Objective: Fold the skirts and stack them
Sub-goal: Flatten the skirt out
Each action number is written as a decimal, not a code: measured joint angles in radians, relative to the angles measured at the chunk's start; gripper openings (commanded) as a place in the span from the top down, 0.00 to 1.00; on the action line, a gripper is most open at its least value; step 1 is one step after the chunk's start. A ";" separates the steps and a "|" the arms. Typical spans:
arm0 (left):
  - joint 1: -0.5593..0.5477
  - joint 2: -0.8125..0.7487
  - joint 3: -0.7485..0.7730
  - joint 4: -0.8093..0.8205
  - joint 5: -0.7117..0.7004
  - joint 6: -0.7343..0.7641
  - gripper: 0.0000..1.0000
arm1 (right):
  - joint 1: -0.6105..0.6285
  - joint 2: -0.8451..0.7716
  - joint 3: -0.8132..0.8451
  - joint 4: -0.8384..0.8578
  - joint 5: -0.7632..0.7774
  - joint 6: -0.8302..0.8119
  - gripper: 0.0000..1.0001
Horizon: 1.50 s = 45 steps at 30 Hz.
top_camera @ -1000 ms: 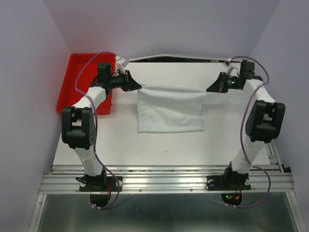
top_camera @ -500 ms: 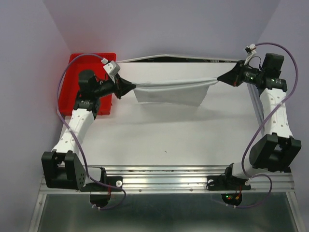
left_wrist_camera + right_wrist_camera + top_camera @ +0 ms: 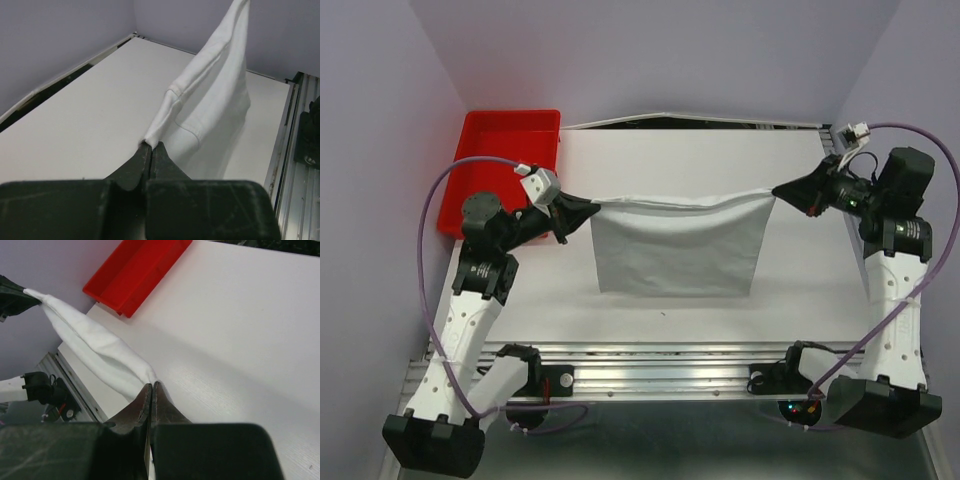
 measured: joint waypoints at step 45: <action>-0.325 0.562 0.056 -0.553 -0.456 0.587 0.39 | 0.332 0.576 -0.161 -0.281 0.519 -0.679 0.48</action>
